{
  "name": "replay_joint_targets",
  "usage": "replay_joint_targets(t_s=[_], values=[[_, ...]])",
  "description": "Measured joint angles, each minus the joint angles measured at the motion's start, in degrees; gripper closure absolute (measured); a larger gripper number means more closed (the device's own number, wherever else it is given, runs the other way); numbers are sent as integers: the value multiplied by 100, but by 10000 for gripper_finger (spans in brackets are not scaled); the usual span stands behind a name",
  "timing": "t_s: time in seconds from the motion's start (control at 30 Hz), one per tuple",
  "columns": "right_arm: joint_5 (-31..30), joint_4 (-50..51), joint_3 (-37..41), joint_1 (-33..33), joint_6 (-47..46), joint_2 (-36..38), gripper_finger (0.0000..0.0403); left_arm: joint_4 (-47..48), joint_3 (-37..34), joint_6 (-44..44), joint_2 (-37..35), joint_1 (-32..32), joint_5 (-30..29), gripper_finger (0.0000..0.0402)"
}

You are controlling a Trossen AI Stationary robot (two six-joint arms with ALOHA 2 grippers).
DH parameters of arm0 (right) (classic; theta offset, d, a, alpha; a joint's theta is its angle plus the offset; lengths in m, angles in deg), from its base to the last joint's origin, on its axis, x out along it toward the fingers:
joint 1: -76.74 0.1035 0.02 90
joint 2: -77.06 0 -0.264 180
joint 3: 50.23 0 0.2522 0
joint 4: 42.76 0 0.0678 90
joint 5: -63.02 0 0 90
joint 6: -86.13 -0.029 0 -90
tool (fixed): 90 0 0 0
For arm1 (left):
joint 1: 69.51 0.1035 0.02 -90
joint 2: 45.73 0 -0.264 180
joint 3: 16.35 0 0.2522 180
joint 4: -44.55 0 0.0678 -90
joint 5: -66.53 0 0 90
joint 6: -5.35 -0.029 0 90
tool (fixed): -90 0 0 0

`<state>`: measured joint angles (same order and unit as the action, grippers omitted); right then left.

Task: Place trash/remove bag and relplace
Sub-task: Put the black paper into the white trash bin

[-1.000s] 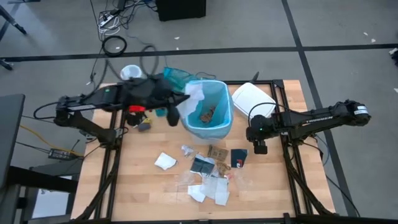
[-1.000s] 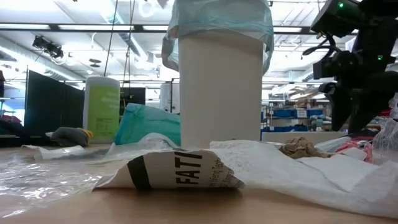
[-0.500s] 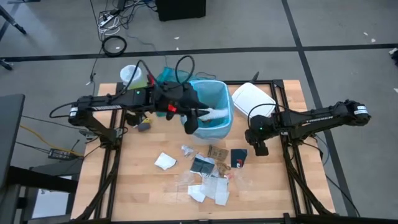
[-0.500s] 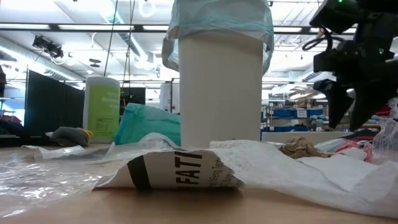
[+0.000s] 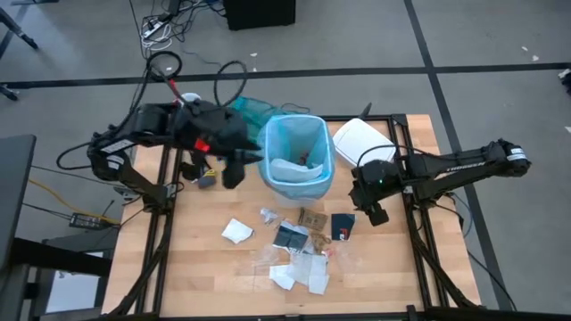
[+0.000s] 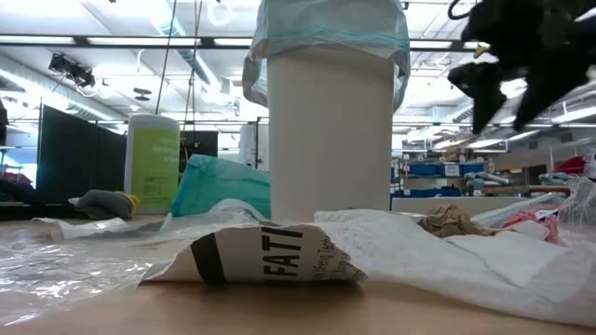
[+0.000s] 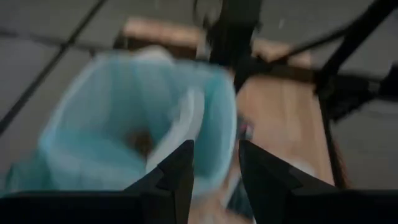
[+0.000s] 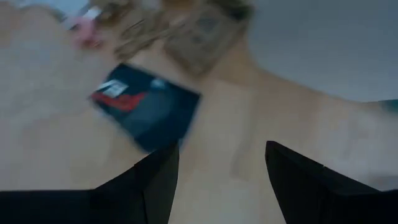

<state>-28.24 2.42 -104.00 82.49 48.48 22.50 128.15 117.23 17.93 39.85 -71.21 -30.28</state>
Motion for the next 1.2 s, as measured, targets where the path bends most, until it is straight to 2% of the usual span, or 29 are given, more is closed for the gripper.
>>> replay_joint_targets(t_s=[0.17, 0.37, 0.47, 0.67, 0.73, 1.1, 1.2], values=[[-120, 45, 213, 963, -300, -237, 176, 679, -166, 687, -379, -328, -172, 270], [-1472, -148, 225, 1705, 62, -635, 176, 880, -489, 928, -560, -794, -1077, 270], [-1727, -247, 225, 1789, 314, -912, 176, 909, -678, 1016, -562, -912, -1307, 270], [-1247, -293, 227, 1922, 426, -1545, 176, 900, -1212, 1180, -558, -969, -1252, 270], [-1252, -345, 227, 1989, 420, -1695, 176, 897, -1318, 1270, -558, -975, -1244, 270], [-1916, -731, 227, 2034, 426, -2150, 177, 897, -1590, 1366, -561, -975, -1301, 270], [-2150, -733, 227, 2012, 153, -2188, 209, 889, -1684, 1423, -562, -975, -1305, 270]])
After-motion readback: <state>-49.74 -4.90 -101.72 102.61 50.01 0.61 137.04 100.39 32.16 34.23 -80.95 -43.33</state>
